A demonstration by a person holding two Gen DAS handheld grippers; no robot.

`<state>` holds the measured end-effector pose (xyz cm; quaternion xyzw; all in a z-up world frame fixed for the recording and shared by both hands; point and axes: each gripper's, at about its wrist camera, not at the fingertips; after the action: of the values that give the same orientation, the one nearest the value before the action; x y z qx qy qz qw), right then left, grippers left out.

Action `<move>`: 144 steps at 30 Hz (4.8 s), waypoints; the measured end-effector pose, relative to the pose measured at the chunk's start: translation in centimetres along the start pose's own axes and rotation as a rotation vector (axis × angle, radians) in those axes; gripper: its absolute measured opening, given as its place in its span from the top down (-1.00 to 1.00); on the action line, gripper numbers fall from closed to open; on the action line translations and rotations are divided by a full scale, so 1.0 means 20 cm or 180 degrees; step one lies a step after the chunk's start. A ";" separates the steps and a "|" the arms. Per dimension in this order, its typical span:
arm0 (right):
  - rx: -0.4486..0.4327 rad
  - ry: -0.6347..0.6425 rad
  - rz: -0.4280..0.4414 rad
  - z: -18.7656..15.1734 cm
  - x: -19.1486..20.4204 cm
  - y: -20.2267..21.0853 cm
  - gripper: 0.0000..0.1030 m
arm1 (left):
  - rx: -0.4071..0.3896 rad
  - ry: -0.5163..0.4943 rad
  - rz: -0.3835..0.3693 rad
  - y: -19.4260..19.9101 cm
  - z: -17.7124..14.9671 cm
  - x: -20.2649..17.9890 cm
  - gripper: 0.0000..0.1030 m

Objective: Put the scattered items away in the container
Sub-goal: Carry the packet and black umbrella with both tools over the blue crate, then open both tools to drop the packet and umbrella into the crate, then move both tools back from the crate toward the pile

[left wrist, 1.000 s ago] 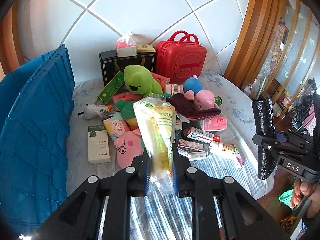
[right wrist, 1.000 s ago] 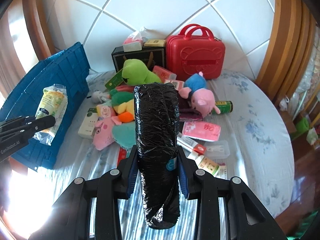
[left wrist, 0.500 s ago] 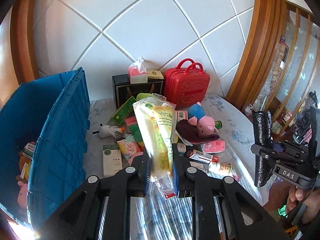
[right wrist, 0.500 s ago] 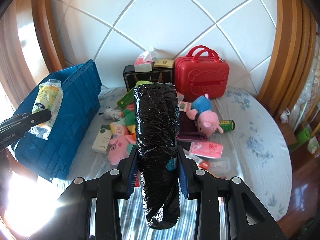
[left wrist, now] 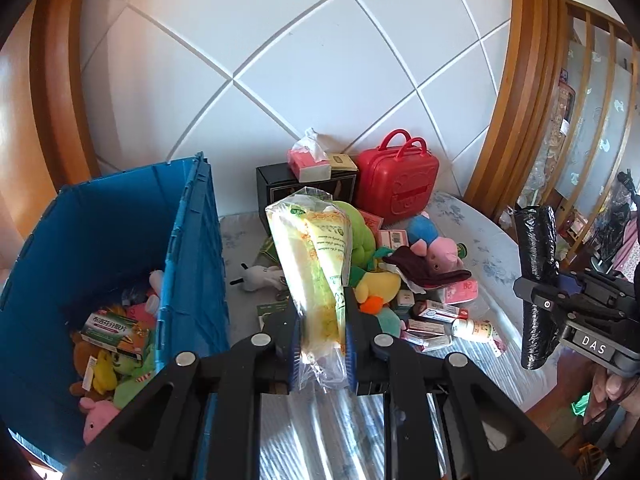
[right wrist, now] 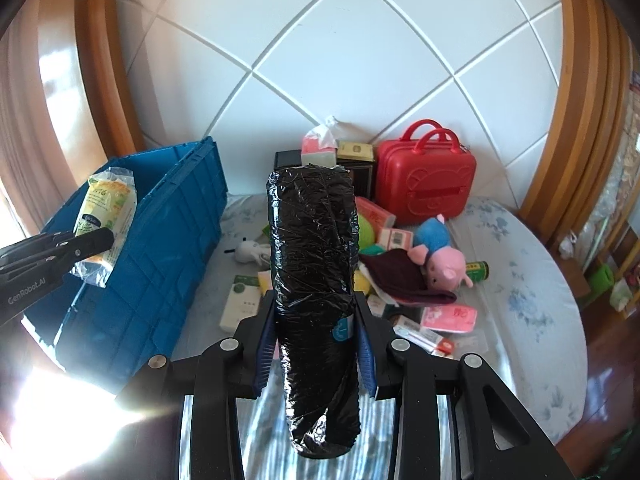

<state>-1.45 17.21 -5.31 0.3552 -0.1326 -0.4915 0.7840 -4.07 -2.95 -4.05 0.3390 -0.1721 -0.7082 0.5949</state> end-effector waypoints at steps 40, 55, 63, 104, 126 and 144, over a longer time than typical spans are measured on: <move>-0.0249 0.0917 0.0786 0.62 1.34 -0.20 0.34 | -0.0342 0.0689 0.0480 0.35 0.13 1.23 0.67; -0.0279 0.1162 0.1007 0.68 1.64 -0.20 0.34 | -0.0430 0.0936 0.0781 0.39 0.13 1.49 0.67; -0.0277 0.1182 0.1018 0.70 1.68 -0.23 0.34 | -0.0428 0.0934 0.0778 0.40 0.15 1.55 0.67; -0.0621 0.0944 0.0971 0.58 1.40 -0.03 -0.99 | -0.0343 0.0950 0.0644 0.39 0.11 1.30 -0.82; -0.0539 0.0677 0.0916 0.24 0.65 0.07 -0.99 | -0.0127 0.0686 0.0614 0.23 -0.08 0.53 -0.82; -0.0121 0.0140 0.0515 -0.26 -0.21 -0.08 -0.99 | 0.0446 0.0211 0.0401 -0.31 -0.36 -0.25 -0.82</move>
<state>-1.64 22.61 -9.43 0.3391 -0.1343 -0.4211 0.8305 -3.34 4.43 -11.87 0.3915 -0.2224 -0.6441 0.6184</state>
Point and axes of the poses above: each gripper's, at about its wrist camera, not at the fingertips, and y roughly against the way its jaws point, x to its left, z to its top, and after that the axes turned 14 degrees about y, right-handed
